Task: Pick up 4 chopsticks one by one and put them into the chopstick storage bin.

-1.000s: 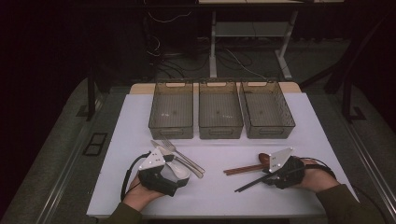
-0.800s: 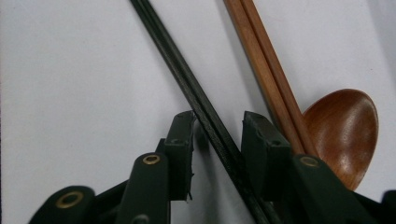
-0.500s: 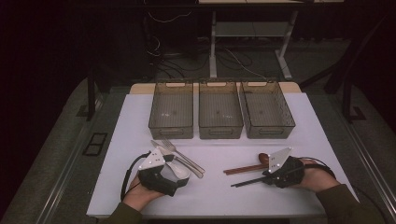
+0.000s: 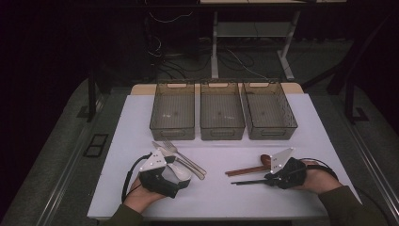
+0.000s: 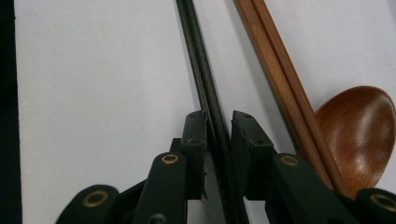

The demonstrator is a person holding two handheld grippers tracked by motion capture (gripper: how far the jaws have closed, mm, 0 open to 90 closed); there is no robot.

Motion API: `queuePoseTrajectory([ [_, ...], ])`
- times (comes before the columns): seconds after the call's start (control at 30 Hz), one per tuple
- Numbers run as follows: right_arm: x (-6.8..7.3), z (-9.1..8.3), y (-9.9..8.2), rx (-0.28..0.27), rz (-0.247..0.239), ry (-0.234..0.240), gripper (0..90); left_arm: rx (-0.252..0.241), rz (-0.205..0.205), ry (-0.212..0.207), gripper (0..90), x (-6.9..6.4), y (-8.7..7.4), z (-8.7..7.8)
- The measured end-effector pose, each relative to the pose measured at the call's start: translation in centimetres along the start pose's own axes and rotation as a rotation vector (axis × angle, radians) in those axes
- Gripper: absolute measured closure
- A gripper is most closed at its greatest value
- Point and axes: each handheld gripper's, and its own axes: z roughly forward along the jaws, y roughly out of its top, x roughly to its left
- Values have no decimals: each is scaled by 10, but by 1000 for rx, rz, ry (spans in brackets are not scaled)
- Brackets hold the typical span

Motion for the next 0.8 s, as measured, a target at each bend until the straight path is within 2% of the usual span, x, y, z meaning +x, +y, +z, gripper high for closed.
queuePoseTrajectory([
  [0.17, -1, 0, -1, 0, 7, 8, 751, -3, -2, 1, 0, 0, 0, 0],
  [0.37, -1, 0, 0, 1, 43, 27, 769, -3, -1, -1, 0, 0, 0, 0],
  [0.63, -2, 0, 0, 3, 55, 43, 775, -3, -1, -1, 0, 0, 0, 0],
  [0.8, 1, 1, 2, 6, 83, 55, 781, 0, 0, -2, 0, 1, 0, -1],
])
